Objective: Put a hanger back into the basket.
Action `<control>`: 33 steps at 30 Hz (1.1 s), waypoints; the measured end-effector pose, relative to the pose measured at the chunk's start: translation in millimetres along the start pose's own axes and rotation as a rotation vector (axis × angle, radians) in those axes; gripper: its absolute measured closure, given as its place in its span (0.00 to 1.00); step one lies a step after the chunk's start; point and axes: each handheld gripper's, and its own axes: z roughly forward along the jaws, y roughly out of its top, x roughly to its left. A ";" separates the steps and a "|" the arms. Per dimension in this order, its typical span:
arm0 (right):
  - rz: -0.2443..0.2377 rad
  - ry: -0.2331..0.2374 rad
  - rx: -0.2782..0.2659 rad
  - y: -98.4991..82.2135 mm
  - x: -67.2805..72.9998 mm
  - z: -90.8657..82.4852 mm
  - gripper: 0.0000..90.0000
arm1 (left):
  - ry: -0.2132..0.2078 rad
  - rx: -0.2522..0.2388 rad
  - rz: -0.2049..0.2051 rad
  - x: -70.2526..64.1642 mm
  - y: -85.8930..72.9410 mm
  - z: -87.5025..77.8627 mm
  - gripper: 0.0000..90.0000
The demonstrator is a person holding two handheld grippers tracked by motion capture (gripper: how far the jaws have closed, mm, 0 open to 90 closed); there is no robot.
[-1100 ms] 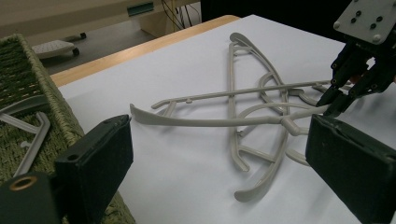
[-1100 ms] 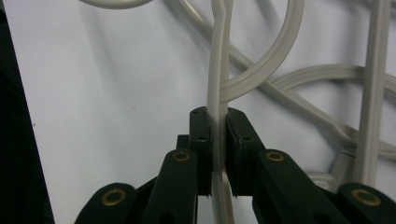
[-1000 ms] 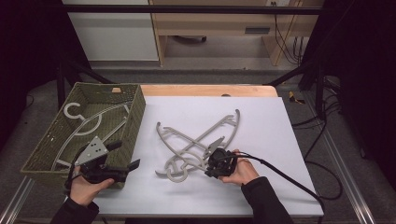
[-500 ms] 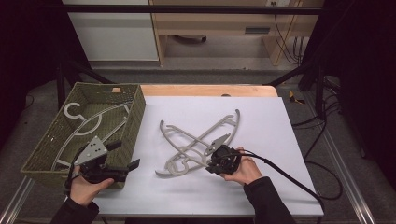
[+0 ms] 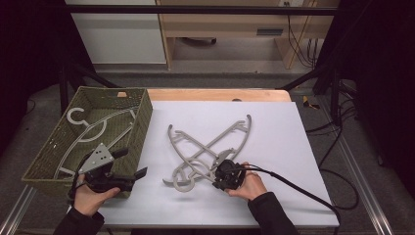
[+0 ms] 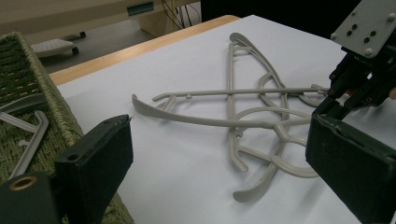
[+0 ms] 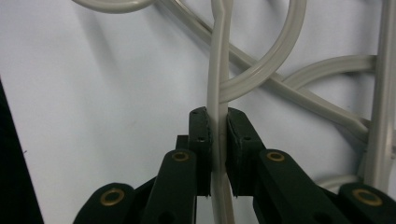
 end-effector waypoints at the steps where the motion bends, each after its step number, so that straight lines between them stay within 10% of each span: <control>1: 0.000 -0.002 0.002 -0.2 0.4 1.9 0.91 | 0.000 0.002 0.001 0.0 -0.1 0.0 0.08; 8: 0.006 -0.025 0.008 -1.3 2.7 9.1 0.83 | 0.000 -0.003 -0.005 -0.2 0.2 -0.6 0.08; 20: 0.041 -0.101 -0.143 4.6 -4.8 -33.0 0.57 | -0.011 -0.005 -0.026 -9.5 3.5 3.9 0.09; 33: 0.089 -0.169 -0.199 -14.2 -14.4 -62.1 0.47 | -0.082 0.109 -0.015 -56.2 4.0 59.6 0.14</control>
